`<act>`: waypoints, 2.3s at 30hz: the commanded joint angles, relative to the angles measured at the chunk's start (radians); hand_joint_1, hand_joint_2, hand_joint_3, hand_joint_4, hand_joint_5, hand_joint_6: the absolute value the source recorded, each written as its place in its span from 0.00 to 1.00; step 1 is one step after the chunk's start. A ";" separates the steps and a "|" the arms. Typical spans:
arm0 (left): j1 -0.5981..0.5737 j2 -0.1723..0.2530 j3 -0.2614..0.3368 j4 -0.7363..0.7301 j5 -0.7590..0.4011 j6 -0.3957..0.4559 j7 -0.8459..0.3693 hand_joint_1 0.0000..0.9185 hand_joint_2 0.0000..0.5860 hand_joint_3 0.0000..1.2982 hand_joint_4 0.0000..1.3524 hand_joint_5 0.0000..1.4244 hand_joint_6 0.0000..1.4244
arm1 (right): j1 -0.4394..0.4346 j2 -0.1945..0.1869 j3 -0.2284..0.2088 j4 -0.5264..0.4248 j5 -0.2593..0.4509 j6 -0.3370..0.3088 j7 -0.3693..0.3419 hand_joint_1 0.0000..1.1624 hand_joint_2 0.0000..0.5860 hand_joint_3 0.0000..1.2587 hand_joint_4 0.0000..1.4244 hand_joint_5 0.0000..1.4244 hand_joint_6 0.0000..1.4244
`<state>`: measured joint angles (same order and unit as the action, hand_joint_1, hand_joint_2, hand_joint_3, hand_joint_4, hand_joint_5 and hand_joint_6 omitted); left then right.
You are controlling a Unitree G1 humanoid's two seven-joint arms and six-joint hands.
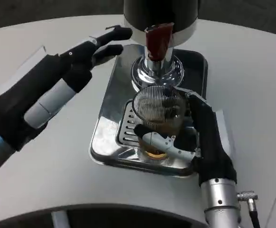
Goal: Grasp the cup under the faucet to collect the drink, then remove the cup.
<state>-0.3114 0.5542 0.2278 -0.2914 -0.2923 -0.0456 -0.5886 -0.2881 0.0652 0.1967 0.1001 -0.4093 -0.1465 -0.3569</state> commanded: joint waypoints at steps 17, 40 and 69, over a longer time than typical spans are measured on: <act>0.139 0.123 0.062 -0.057 0.158 -0.156 -0.008 0.00 0.07 0.15 0.01 0.06 0.02 | 0.111 -0.001 0.028 -0.195 -0.023 0.001 0.048 0.80 0.26 0.43 0.42 0.48 0.46; 0.320 0.217 0.094 -0.146 0.284 -0.329 -0.023 0.00 0.07 0.17 0.00 0.06 0.01 | 0.375 -0.039 0.060 -0.555 -0.013 0.075 0.221 0.80 0.26 0.43 0.43 0.49 0.47; 0.530 0.221 0.231 -0.307 0.293 -0.432 -0.046 0.00 0.08 0.15 0.00 0.05 0.00 | 0.578 -0.120 0.036 -0.881 0.053 0.172 0.419 0.80 0.28 0.44 0.43 0.49 0.47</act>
<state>0.1838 0.7824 0.4352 -0.5536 -0.0235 -0.4485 -0.6323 0.2700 -0.0485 0.2386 -0.7212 -0.3819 0.0229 0.0490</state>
